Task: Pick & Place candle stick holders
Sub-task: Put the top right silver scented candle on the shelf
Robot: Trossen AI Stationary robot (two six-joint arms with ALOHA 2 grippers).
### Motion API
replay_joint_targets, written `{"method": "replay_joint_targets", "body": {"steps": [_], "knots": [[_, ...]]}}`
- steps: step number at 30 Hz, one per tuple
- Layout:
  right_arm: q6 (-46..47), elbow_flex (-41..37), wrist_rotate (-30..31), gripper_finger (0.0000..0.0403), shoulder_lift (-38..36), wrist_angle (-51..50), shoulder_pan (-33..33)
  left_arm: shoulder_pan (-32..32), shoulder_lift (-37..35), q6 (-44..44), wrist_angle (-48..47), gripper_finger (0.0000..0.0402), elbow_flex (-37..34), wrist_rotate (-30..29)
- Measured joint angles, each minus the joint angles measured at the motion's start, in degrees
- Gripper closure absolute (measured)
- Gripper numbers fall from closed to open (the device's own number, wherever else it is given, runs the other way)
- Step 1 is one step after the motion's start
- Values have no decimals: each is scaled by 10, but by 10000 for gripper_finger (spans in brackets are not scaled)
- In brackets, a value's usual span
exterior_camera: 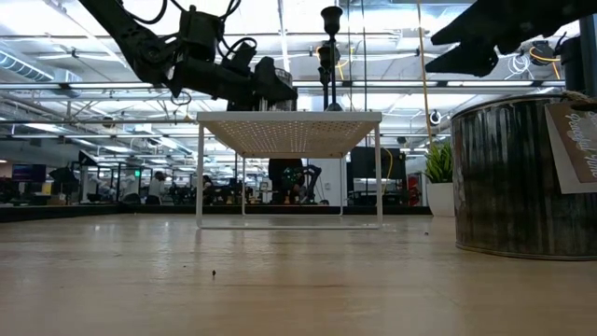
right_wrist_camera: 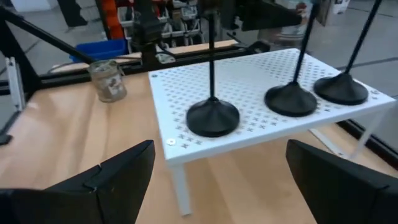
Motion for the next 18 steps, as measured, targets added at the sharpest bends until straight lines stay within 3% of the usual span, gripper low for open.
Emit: {"method": "replay_joint_targets", "body": {"steps": [8, 10, 14, 18], "knots": [[-124, 0, 1, 48, -54, -69, -19, 0, 0, -9, 0, 53, 0, 4], [-131, 0, 30, 49, -73, -78, -18, 0, 0, -7, 0, 53, 0, 4], [-43, 0, 95, 49, -114, -86, -26, 0, 0, -2, 0, 53, 0, 4], [72, 0, 77, 46, -162, -107, -38, 0, 0, 6, 0, 53, 0, 3]]}}
